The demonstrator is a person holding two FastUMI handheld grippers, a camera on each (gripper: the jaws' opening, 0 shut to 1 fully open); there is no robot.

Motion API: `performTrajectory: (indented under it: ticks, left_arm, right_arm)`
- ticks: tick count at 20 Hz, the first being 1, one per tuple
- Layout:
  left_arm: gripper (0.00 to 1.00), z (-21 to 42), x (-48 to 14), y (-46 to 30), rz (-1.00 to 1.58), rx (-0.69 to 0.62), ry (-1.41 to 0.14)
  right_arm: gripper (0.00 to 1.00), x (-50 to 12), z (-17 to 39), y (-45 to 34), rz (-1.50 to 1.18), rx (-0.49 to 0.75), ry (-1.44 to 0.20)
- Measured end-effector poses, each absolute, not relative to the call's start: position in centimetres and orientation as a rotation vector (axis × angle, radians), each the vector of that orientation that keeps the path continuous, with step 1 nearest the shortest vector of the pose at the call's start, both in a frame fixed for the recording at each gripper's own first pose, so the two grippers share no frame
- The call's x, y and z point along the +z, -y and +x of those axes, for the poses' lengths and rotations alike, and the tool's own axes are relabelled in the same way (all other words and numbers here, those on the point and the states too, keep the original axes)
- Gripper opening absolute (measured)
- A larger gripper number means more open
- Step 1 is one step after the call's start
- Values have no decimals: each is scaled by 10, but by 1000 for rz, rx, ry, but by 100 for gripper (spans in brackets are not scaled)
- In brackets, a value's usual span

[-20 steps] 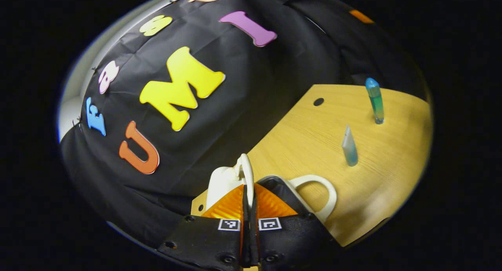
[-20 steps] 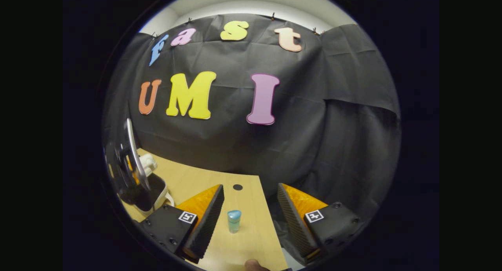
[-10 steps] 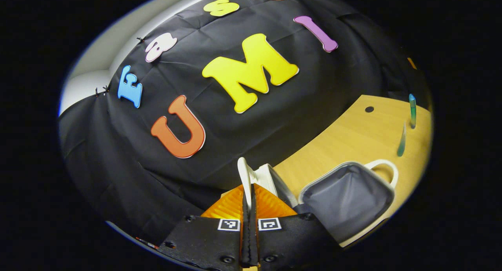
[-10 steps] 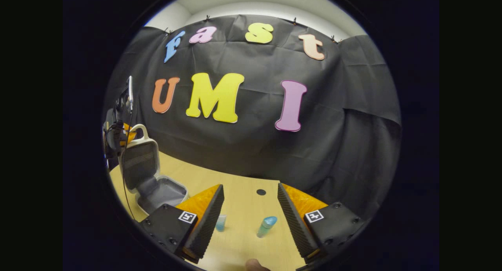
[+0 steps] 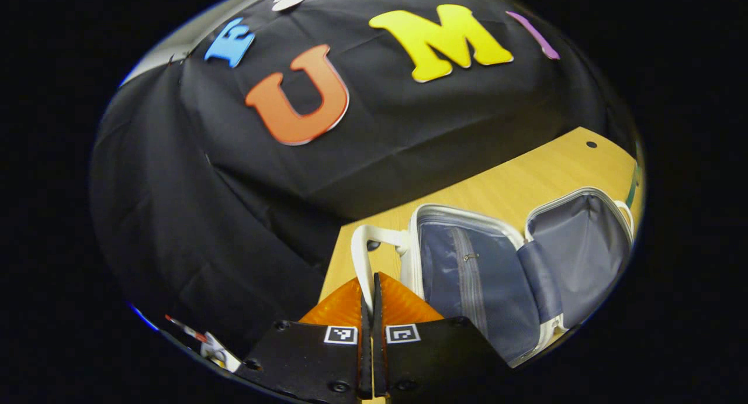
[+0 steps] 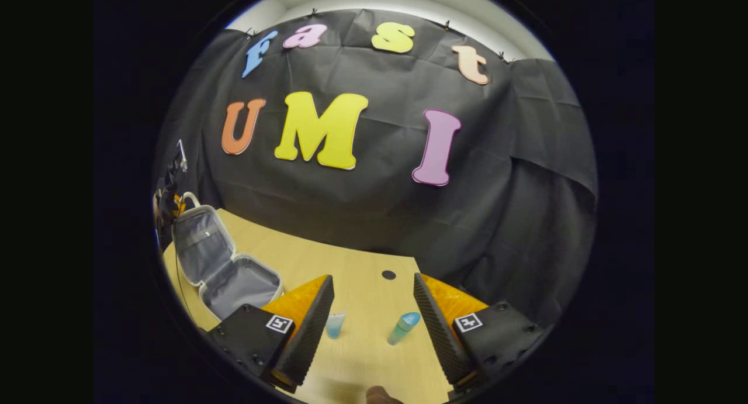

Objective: First open the suitcase, pack the skin care products into it, and then close the suitcase.

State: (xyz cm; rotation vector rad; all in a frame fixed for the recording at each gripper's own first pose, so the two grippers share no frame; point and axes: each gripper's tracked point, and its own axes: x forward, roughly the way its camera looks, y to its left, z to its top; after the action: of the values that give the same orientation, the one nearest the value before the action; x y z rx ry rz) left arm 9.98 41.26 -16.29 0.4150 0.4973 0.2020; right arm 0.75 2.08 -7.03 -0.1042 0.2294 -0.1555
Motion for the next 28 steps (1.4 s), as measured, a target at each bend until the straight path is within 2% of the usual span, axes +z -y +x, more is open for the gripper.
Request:
performTrajectory:
  ticks: [3, 8, 13, 15, 16, 17, 19, 21, 25, 28]
  left_arm:
    - [4, 91, -212, -432, 152, 230, -586]
    - [5, 83, -278, -434, -81, 203, -658]
    - [8, 85, -295, -440, -304, 204, -628]
    - [16, 80, -294, -447, -333, 228, -630]
    - [25, 77, -295, -454, -325, 259, -633]
    - [22, 73, -292, -457, -309, 290, -636]
    - [64, 64, -274, -458, -271, 325, -615]
    - [100, 61, -248, -440, -222, 310, -578]
    - [100, 54, -197, -367, -121, 236, -514]
    - [100, 56, -171, -280, -95, 166, -472]
  right_arm:
    - [81, -73, 8, -18, -125, -173, -259]
    - [82, -83, 2, -20, -158, -153, -301]
    - [81, -90, -3, -17, -143, -163, -338]
    - [81, -90, -5, -14, -143, -164, -337]
    - [81, -91, -6, -13, -138, -163, -337]
    - [81, -91, -7, -11, -134, -164, -337]
    - [81, -91, -10, -6, -119, -161, -331]
    - [81, -91, -13, 2, -112, -156, -316]
    - [81, -95, -17, 21, -103, -117, -295]
    - [82, -98, -17, 42, -93, -88, -275]
